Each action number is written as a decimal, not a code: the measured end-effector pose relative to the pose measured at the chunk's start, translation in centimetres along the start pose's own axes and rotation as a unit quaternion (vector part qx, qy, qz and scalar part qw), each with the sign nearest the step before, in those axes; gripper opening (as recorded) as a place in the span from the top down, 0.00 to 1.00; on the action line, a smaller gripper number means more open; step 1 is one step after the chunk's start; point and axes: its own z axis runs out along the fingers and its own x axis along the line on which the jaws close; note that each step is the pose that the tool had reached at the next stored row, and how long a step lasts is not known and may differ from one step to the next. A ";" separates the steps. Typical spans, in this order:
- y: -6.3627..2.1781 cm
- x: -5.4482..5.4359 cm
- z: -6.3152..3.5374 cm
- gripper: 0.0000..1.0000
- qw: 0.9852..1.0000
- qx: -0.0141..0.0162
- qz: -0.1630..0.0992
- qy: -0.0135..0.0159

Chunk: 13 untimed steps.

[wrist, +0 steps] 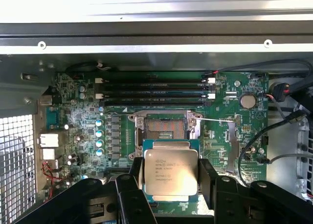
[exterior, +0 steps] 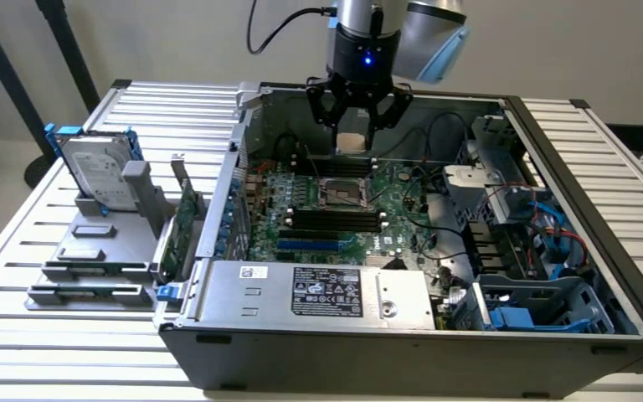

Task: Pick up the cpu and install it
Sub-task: 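Place the cpu into insertion slot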

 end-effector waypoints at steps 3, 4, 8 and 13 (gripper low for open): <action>0.00 0.0 0.00 0.45 1.000 0.000 0.000 0.000; 0.00 0.0 0.01 0.45 1.000 0.000 0.000 0.000; -0.02 0.0 0.04 0.45 1.000 0.003 0.012 0.001; -0.02 0.0 0.10 0.45 0.999 0.004 0.048 -0.001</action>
